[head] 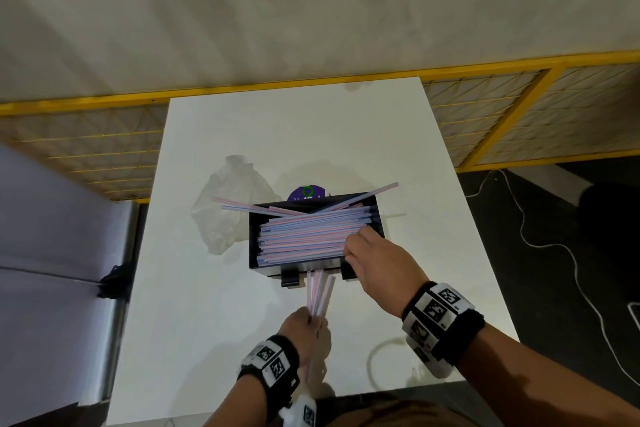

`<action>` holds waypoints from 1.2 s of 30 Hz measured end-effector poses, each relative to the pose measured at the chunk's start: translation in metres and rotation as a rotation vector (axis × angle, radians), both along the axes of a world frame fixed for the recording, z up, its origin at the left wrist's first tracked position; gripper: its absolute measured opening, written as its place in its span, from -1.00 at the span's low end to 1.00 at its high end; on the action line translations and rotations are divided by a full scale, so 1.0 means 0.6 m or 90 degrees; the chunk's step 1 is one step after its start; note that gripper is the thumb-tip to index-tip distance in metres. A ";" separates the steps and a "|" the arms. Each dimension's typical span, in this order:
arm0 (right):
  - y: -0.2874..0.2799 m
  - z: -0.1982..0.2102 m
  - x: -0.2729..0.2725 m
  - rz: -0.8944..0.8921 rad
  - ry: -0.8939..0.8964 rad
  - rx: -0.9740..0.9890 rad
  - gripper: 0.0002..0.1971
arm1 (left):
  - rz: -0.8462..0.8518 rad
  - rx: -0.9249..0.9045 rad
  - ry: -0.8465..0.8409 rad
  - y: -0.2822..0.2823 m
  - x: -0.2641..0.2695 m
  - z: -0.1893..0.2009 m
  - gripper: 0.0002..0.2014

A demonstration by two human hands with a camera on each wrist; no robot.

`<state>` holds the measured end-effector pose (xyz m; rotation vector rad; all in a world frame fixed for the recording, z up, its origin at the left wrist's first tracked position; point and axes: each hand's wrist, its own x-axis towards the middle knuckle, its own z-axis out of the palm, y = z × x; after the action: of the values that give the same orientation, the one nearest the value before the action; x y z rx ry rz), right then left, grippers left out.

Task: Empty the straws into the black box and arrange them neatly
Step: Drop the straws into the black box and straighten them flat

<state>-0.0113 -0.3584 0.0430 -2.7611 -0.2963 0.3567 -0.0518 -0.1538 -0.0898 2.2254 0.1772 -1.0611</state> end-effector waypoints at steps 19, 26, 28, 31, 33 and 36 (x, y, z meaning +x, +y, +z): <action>-0.004 0.062 -0.028 0.005 0.112 0.246 -0.45 | -0.053 -0.239 -0.234 0.093 0.040 0.260 -0.88; 0.049 0.128 0.035 -0.004 -0.020 0.388 -0.87 | 0.049 -0.416 -0.274 0.004 0.128 0.294 -0.79; 0.053 0.129 0.054 -0.016 -0.065 0.367 -0.89 | 0.037 -0.389 -0.306 -0.010 0.144 0.291 -0.77; 0.060 0.126 0.078 -0.009 -0.095 0.287 -0.85 | 0.071 -0.348 -0.321 -0.021 0.159 0.287 -0.82; 0.064 0.115 0.091 0.015 -0.111 0.205 -0.83 | 0.085 -0.313 -0.300 -0.020 0.163 0.282 -0.87; 0.069 0.086 0.109 0.065 -0.101 0.056 -0.80 | 0.079 -0.282 -0.238 -0.004 0.155 0.268 -0.75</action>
<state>0.0543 -0.3171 0.0944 -2.6978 -0.4819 0.1447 0.0415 -0.1560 0.0709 1.9329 -0.0772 -0.5370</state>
